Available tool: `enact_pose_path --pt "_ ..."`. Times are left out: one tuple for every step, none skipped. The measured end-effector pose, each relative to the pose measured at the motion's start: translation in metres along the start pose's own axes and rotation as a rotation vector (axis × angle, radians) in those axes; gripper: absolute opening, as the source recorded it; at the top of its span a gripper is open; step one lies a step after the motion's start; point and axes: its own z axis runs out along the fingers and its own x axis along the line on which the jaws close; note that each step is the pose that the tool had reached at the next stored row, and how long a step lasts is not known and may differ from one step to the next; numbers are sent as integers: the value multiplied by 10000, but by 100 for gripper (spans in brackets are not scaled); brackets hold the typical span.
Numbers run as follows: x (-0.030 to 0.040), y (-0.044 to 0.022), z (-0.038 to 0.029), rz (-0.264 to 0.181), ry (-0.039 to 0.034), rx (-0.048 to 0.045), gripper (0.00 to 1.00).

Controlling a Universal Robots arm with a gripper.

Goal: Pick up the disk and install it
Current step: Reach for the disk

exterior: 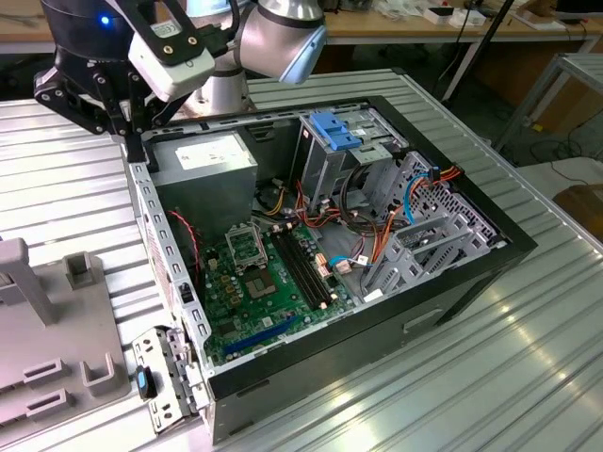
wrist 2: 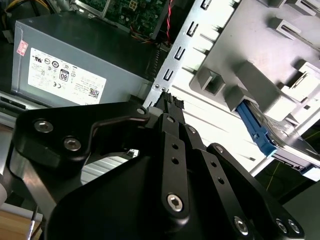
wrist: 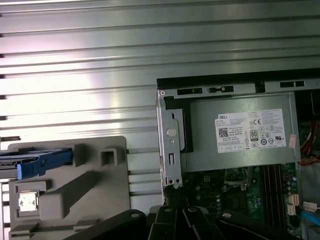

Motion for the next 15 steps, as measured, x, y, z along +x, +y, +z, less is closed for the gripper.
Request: enact_pose_path --pt "9 -2 0 0 0 0 11" --pt "26 -5 -1 0 0 0 11" --pt "42 -8 -1 0 0 0 11" --pt "56 -11 -1 0 -1 0 11" --pt "68 -13 -2 0 0 0 11" --pt "77 -15 -2 -1 0 0 11" --pt "89 -17 -2 -1 0 0 11" --pt "97 -19 -2 -1 0 0 11" --pt "110 -21 -3 0 0 0 11" --pt "119 -23 -3 0 1 0 11" --pt "132 -25 -3 0 0 0 11" --pt "142 -27 -3 0 0 0 11" --pt "150 -28 -3 0 -1 0 11" --pt "164 -30 -4 0 0 0 11" --pt "180 -34 -4 0 0 0 11"
